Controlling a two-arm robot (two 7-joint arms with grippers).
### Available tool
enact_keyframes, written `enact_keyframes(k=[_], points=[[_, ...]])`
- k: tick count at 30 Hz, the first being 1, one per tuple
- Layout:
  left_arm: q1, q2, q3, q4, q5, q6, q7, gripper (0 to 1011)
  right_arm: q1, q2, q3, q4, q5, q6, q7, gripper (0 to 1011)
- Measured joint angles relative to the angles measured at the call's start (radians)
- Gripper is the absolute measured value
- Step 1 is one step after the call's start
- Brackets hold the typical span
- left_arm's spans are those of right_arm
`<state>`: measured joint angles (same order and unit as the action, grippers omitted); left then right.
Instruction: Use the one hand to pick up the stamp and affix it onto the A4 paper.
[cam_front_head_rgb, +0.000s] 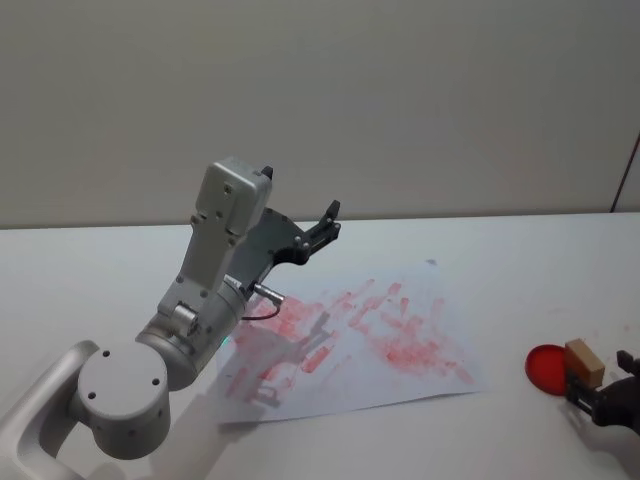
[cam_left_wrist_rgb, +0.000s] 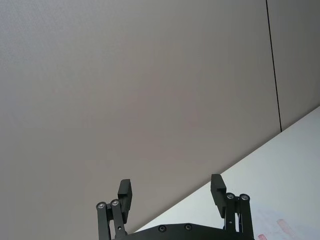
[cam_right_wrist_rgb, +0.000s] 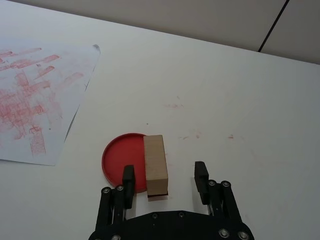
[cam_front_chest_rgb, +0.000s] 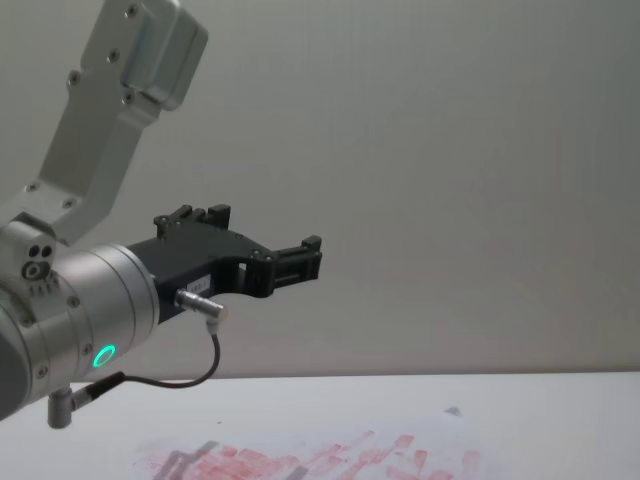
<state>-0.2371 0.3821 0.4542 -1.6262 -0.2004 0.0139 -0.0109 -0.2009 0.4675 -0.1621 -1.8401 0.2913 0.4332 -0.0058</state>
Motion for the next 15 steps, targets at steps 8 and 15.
enact_keyframes(k=[8, 15], points=[[0.000, 0.000, 0.000, 0.000, 0.000, 0.000, 0.000, 1001, 0.003, -0.002, -0.001, 0.004, -0.005, 0.004, 0.003, 503], [0.000, 0.000, 0.000, 0.000, 0.000, 0.000, 0.000, 1001, 0.005, -0.003, -0.002, 0.006, -0.007, 0.006, 0.004, 280]])
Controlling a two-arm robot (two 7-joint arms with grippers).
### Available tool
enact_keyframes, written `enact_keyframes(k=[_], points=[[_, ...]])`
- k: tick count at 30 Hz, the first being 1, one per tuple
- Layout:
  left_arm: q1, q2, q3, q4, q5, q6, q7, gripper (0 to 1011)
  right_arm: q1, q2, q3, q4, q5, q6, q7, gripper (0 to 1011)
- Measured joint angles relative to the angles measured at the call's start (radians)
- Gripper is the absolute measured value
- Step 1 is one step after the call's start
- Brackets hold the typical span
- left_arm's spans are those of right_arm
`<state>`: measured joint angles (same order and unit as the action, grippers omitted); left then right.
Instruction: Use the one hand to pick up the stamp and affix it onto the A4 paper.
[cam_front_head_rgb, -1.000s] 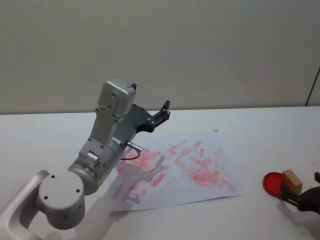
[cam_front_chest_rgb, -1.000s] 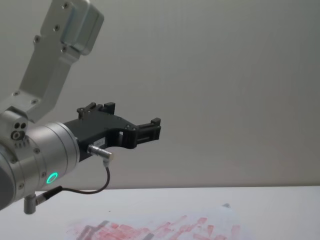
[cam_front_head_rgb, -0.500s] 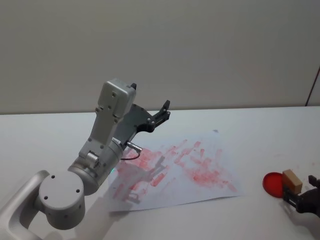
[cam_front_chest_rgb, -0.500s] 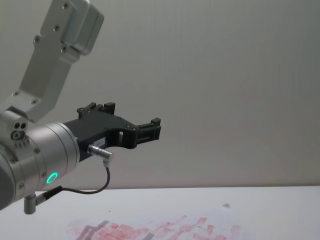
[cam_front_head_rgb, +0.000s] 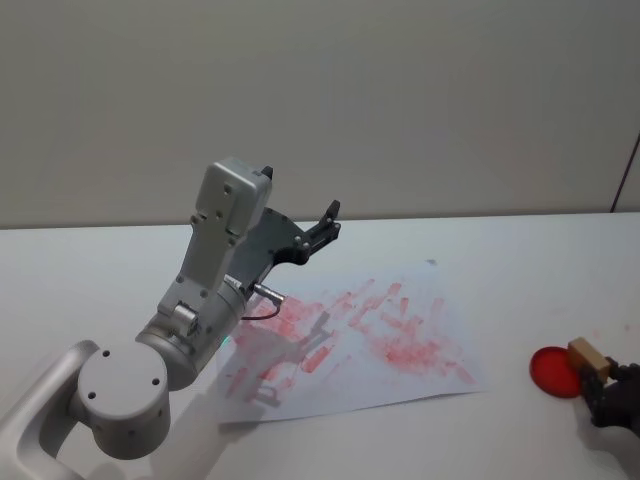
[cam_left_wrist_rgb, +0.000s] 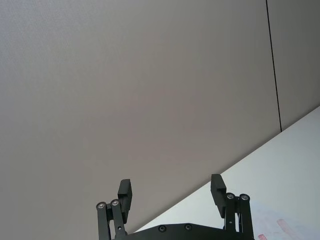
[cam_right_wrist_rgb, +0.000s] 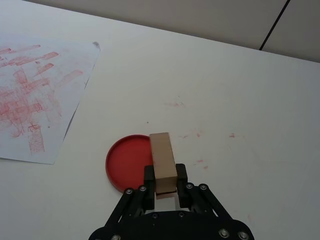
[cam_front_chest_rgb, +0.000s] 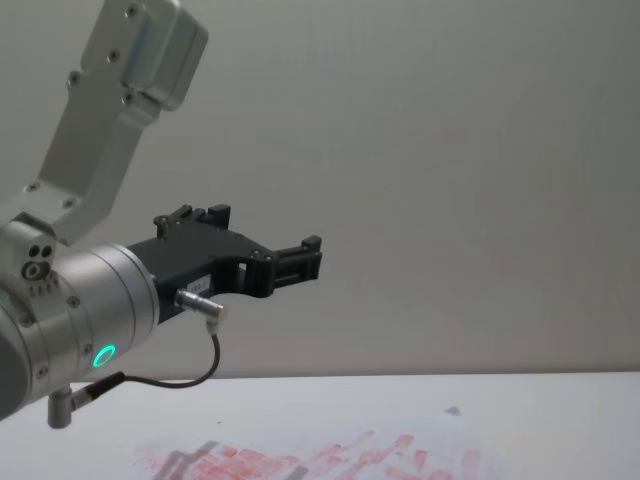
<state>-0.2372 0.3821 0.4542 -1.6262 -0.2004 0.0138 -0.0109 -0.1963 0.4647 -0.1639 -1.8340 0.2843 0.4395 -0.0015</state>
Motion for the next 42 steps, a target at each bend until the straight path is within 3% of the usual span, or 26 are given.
enact_keyframes(k=[3, 13, 20, 28, 42], points=[[0.000, 0.000, 0.000, 0.000, 0.000, 0.000, 0.000, 1001, 0.000, 0.000, 0.000, 0.001, -0.001, 0.001, 0.000, 212], [0.000, 0.000, 0.000, 0.000, 0.000, 0.000, 0.000, 1001, 0.003, -0.002, 0.000, 0.003, -0.008, -0.007, 0.008, 213], [0.000, 0.000, 0.000, 0.000, 0.000, 0.000, 0.000, 1001, 0.018, -0.004, -0.003, 0.007, -0.028, -0.052, 0.041, 213], [0.000, 0.000, 0.000, 0.000, 0.000, 0.000, 0.000, 1001, 0.049, -0.014, -0.011, 0.014, -0.051, -0.122, 0.109, 213], [0.000, 0.000, 0.000, 0.000, 0.000, 0.000, 0.000, 1001, 0.133, -0.059, -0.043, 0.071, -0.069, -0.215, 0.291, 213]])
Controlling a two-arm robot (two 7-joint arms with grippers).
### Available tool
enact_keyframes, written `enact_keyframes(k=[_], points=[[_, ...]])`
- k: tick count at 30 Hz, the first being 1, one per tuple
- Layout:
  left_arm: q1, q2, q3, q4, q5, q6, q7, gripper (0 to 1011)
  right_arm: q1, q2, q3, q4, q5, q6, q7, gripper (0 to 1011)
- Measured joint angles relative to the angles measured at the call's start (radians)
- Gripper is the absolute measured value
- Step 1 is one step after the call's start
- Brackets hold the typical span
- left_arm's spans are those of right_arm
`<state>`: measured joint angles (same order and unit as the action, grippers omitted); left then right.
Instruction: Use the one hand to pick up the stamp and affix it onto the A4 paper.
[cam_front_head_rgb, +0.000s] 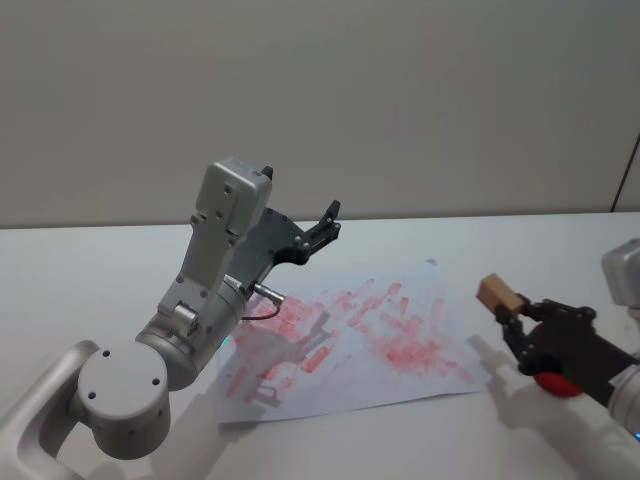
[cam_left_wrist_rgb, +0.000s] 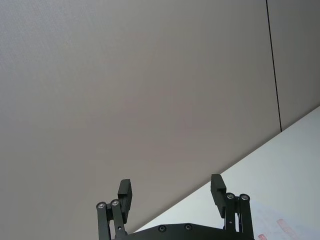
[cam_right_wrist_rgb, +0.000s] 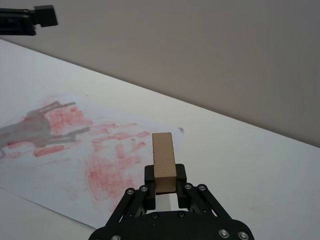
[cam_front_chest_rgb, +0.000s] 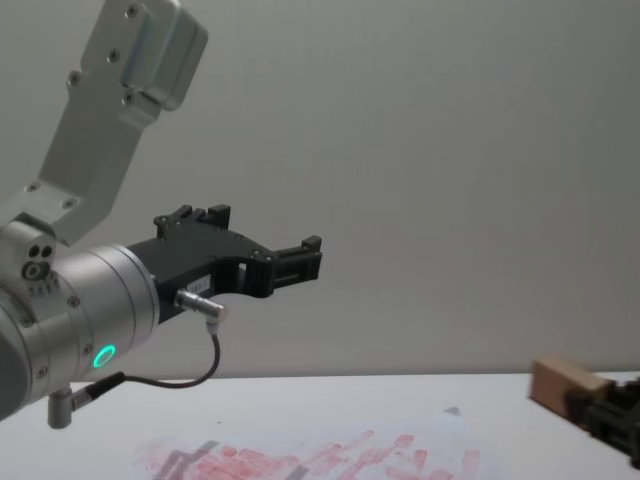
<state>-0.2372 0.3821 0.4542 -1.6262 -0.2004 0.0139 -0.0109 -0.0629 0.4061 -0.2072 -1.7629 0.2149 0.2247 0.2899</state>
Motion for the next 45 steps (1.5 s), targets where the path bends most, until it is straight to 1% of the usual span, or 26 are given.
enact_keyframes(k=[2, 4, 5, 7, 8, 11, 12, 13, 14, 15, 17, 18, 24, 31, 36, 42, 45], points=[[0.000, 0.000, 0.000, 0.000, 0.000, 0.000, 0.000, 1001, 0.018, -0.009, -0.007, 0.015, -0.003, -0.003, 0.035, 213], [0.000, 0.000, 0.000, 0.000, 0.000, 0.000, 0.000, 1001, 0.028, -0.017, -0.013, 0.028, -0.006, -0.003, 0.058, 213], [0.000, 0.000, 0.000, 0.000, 0.000, 0.000, 0.000, 1001, 0.038, -0.022, -0.018, 0.037, -0.010, -0.002, 0.080, 213], [0.000, 0.000, 0.000, 0.000, 0.000, 0.000, 0.000, 1001, 0.048, -0.029, -0.023, 0.048, -0.013, 0.002, 0.100, 213], [0.000, 0.000, 0.000, 0.000, 0.000, 0.000, 0.000, 1001, 0.061, -0.036, -0.029, 0.062, -0.019, 0.010, 0.122, 213], [0.000, 0.000, 0.000, 0.000, 0.000, 0.000, 0.000, 1001, 0.081, -0.049, -0.040, 0.086, -0.030, 0.029, 0.156, 213], [0.000, 0.000, 0.000, 0.000, 0.000, 0.000, 0.000, 1001, 0.081, -0.049, -0.040, 0.086, -0.030, 0.029, 0.156, 213], [0.000, 0.000, 0.000, 0.000, 0.000, 0.000, 0.000, 1001, 0.090, -0.055, -0.045, 0.097, -0.038, 0.043, 0.173, 213], [0.000, 0.000, 0.000, 0.000, 0.000, 0.000, 0.000, 1001, 0.090, -0.055, -0.045, 0.097, -0.038, 0.043, 0.173, 213], [0.000, 0.000, 0.000, 0.000, 0.000, 0.000, 0.000, 1001, 0.104, -0.063, -0.054, 0.114, -0.051, 0.063, 0.192, 213], [0.000, 0.000, 0.000, 0.000, 0.000, 0.000, 0.000, 1001, 0.112, -0.067, -0.059, 0.124, -0.060, 0.078, 0.203, 213], [0.000, 0.000, 0.000, 0.000, 0.000, 0.000, 0.000, 1001, 0.120, -0.072, -0.066, 0.136, -0.072, 0.096, 0.213, 213], [0.000, 0.000, 0.000, 0.000, 0.000, 0.000, 0.000, 1001, 0.141, -0.088, -0.082, 0.171, -0.108, 0.150, 0.231, 213], [0.000, 0.000, 0.000, 0.000, 0.000, 0.000, 0.000, 1001, 0.157, -0.099, -0.094, 0.197, -0.126, 0.176, 0.237, 213], [0.000, 0.000, 0.000, 0.000, 0.000, 0.000, 0.000, 1001, 0.165, -0.105, -0.099, 0.209, -0.133, 0.177, 0.237, 213], [0.000, 0.000, 0.000, 0.000, 0.000, 0.000, 0.000, 1001, 0.173, -0.112, -0.106, 0.223, -0.135, 0.151, 0.231, 213], [0.000, 0.000, 0.000, 0.000, 0.000, 0.000, 0.000, 1001, 0.177, -0.115, -0.106, 0.224, -0.134, 0.130, 0.226, 213]])
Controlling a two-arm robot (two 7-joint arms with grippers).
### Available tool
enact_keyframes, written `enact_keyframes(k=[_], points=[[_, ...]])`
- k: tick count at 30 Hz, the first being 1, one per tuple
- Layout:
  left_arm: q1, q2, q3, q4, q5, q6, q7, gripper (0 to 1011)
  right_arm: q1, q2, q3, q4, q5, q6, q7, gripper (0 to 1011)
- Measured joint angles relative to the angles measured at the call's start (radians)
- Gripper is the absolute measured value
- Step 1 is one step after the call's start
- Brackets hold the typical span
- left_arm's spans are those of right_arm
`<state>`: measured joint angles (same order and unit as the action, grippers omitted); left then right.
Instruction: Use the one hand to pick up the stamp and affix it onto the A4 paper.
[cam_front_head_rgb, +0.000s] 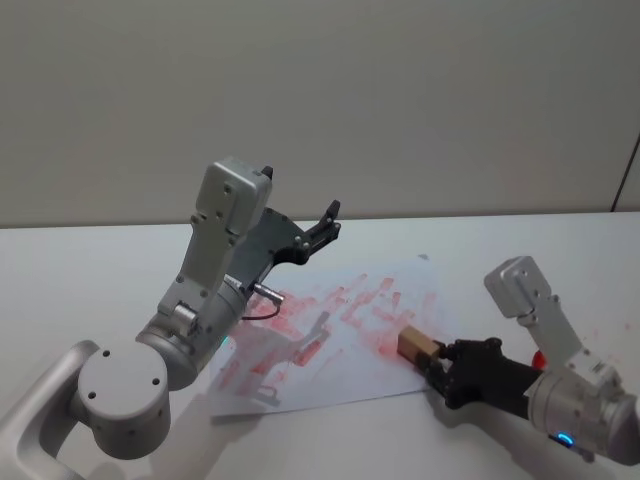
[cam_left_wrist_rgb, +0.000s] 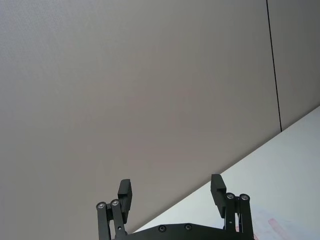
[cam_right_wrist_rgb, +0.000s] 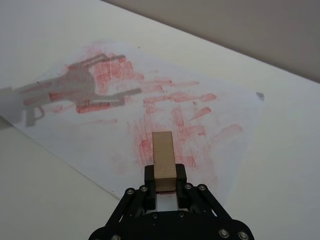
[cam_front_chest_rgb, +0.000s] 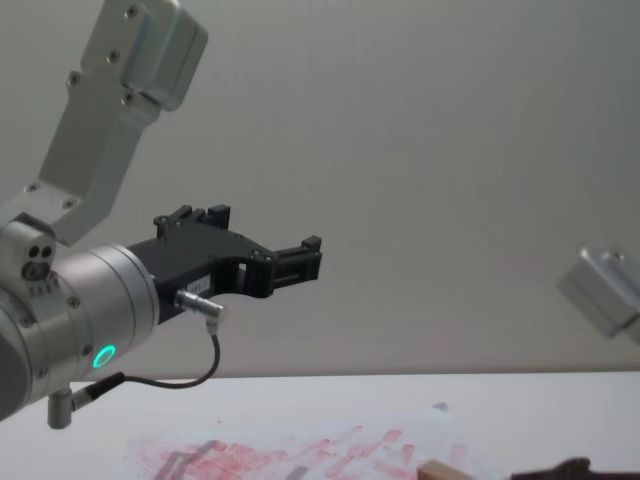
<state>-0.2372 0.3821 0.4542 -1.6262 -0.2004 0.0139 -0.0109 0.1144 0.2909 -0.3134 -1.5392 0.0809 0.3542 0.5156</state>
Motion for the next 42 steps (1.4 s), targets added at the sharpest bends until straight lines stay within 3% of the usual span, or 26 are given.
enact_keyframes(k=[14, 21, 27, 42], points=[[0.000, 0.000, 0.000, 0.000, 0.000, 0.000, 0.000, 1001, 0.001, 0.007, 0.021, -0.066, 0.062, -0.118, -0.053, 213], [0.000, 0.000, 0.000, 0.000, 0.000, 0.000, 0.000, 1001, -0.045, 0.045, 0.050, -0.147, 0.120, -0.150, -0.130, 213], [0.000, 0.000, 0.000, 0.000, 0.000, 0.000, 0.000, 1001, -0.097, 0.084, 0.075, -0.207, 0.163, -0.140, -0.196, 213], [0.000, 0.000, 0.000, 0.000, 0.000, 0.000, 0.000, 1001, -0.288, 0.221, 0.170, -0.348, 0.298, -0.028, -0.392, 213]])
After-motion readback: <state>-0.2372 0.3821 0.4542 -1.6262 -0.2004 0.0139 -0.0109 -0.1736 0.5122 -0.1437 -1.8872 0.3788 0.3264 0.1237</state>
